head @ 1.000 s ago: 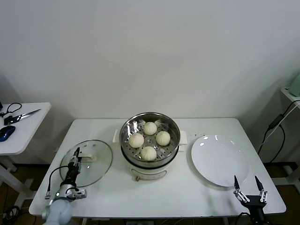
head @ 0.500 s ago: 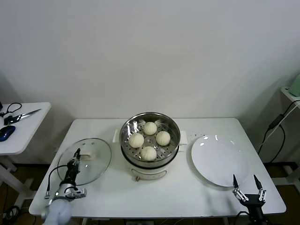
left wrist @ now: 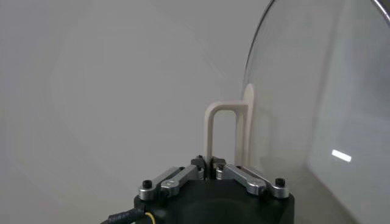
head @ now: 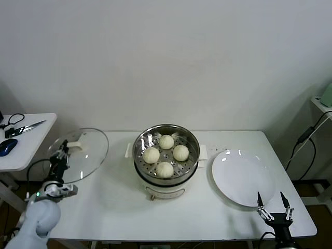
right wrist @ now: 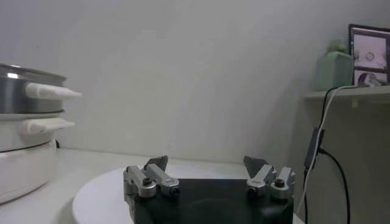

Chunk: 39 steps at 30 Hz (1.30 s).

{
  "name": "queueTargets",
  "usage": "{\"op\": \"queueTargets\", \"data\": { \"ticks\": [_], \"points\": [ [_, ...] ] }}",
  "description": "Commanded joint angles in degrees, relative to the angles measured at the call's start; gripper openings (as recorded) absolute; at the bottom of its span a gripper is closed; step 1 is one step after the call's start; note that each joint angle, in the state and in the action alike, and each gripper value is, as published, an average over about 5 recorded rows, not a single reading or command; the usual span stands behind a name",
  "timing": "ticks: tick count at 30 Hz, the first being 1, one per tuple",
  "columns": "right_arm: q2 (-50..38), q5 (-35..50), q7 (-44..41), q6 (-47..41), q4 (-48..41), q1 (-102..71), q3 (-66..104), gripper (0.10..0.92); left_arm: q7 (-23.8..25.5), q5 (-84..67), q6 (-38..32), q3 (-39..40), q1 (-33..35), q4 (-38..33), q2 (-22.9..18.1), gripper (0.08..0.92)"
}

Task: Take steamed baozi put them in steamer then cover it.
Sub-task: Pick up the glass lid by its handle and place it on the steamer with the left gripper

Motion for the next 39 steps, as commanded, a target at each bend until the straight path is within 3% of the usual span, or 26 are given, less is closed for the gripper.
{"op": "queueTargets", "data": {
  "ticks": [1, 6, 12, 22, 31, 39],
  "points": [
    [0.1, -0.6, 0.2, -0.4, 0.2, 0.6, -0.4, 0.823, 8.7, -8.7, 10.6, -0.5, 1.7, -14.8, 7.4, 0.146],
    [0.3, -0.6, 0.3, -0.2, -0.1, 1.2, -0.5, 0.823, 11.7, -7.4, 21.6, 8.6, -0.8, -23.5, 7.5, 0.146],
    [0.3, -0.4, 0.6, 0.3, -0.7, 1.7, -0.7, 0.823, 16.0, 1.5, 30.9, 24.1, -8.3, -26.6, 1.7, 0.146],
    [0.6, -0.3, 0.8, 0.9, -1.5, 3.0, -1.2, 0.823, 23.5, 19.7, 36.7, 41.4, -17.4, -21.4, -13.5, 0.146],
    [0.3, -0.2, 0.9, 1.8, -1.9, 3.0, -1.4, 0.823, 22.6, 27.4, 35.4, 47.3, -18.1, -12.7, -24.7, 0.146],
    [0.1, 0.0, 1.3, 2.4, -1.9, 2.6, -1.1, 0.823, 19.1, 31.1, 34.0, 48.3, -18.7, -5.5, -28.9, 0.146]
  ]
}}
